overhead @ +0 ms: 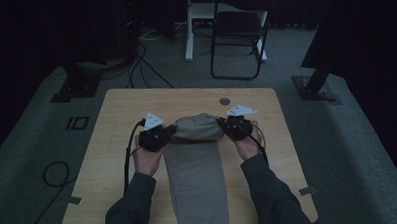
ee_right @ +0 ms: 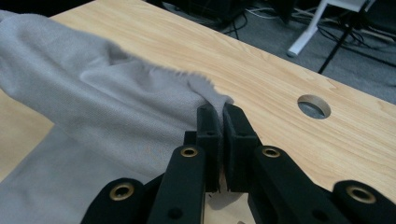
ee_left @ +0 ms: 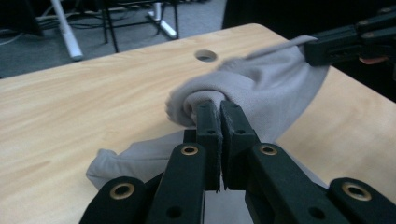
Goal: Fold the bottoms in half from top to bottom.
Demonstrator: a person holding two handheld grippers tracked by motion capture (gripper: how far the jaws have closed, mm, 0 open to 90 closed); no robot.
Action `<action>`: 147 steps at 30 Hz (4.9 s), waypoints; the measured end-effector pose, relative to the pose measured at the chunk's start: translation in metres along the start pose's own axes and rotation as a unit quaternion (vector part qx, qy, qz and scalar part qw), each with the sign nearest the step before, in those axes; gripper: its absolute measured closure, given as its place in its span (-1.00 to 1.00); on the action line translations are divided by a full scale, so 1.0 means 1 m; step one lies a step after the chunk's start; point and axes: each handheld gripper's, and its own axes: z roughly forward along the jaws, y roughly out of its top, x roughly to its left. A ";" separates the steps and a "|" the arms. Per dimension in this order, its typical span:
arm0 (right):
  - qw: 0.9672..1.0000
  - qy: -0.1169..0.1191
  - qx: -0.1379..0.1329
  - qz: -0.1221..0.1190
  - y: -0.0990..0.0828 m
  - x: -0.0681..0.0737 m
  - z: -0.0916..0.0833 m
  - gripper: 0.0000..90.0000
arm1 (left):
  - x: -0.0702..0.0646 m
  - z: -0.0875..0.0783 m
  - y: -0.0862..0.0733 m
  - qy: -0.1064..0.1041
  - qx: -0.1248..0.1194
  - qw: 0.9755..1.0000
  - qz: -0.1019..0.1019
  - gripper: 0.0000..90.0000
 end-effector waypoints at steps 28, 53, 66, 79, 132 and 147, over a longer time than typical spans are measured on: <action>0.989 0.072 0.127 -0.010 -0.112 0.044 0.018 0.93 | -0.010 0.034 -0.112 -0.017 0.139 0.990 -0.018 0.92; 0.990 0.035 0.138 0.018 -0.069 0.014 0.085 0.93 | 0.040 0.083 -0.080 0.036 0.127 0.991 -0.037 0.92; 0.988 0.014 0.144 0.055 -0.045 -0.007 0.118 0.94 | 0.062 0.113 -0.048 0.077 0.142 0.985 -0.066 0.92; 0.999 0.018 0.007 0.046 0.003 -0.011 0.038 0.94 | 0.039 0.031 0.006 0.023 -0.003 0.998 -0.055 0.93; 0.981 0.062 0.107 0.148 -0.040 -0.018 0.114 0.32 | 0.060 0.118 -0.036 0.017 0.128 0.986 -0.105 0.13; 0.986 0.086 0.101 0.104 -0.048 -0.015 0.086 0.69 | 0.026 0.083 -0.041 -0.019 0.094 0.995 -0.040 0.81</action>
